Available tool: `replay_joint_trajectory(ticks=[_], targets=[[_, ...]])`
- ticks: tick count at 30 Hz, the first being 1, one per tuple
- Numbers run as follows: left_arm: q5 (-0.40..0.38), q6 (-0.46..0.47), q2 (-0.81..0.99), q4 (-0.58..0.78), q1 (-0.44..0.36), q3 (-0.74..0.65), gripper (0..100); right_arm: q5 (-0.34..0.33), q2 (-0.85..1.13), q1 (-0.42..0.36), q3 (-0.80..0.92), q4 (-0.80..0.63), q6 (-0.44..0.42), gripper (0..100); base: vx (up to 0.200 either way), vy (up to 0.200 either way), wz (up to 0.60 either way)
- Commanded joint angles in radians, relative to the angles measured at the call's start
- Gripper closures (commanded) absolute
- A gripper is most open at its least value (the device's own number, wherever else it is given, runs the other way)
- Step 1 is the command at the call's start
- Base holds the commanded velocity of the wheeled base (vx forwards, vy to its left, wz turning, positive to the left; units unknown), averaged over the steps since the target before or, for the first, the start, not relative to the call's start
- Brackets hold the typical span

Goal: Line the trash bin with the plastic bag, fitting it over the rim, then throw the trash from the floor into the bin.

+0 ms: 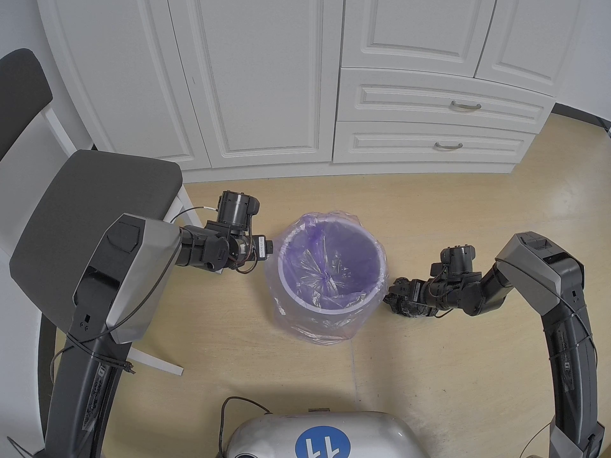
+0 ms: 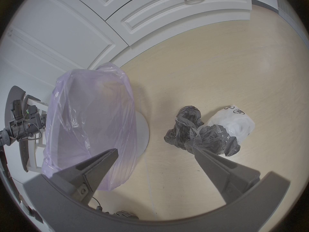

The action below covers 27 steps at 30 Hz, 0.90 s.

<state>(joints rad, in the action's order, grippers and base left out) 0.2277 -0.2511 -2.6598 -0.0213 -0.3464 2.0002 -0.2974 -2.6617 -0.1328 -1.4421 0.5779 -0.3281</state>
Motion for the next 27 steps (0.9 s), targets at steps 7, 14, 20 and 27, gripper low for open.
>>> replay_joint_trajectory(ticks=[7, 14, 20, 27], targets=[[-0.001, -0.042, -0.048, -0.002, 0.003, 0.000, 0, 0.000, -0.001, -0.001, 0.000, 0.000, -0.002, 0, 0.000, 0.000, 0.00], [-0.004, -0.116, -0.075, -0.006, -0.005, 0.000, 0, 0.000, -0.001, -0.001, 0.000, 0.000, 0.000, 0, 0.000, 0.000, 0.00], [-0.016, -0.152, -0.089, -0.025, -0.010, 0.000, 0, 0.000, -0.001, -0.001, 0.000, 0.000, 0.000, 0, 0.000, 0.000, 0.00], [-0.031, -0.221, -0.114, -0.055, -0.011, 0.000, 0, 0.000, -0.001, -0.001, 0.000, 0.000, 0.000, 0, 0.000, 0.000, 0.00]])
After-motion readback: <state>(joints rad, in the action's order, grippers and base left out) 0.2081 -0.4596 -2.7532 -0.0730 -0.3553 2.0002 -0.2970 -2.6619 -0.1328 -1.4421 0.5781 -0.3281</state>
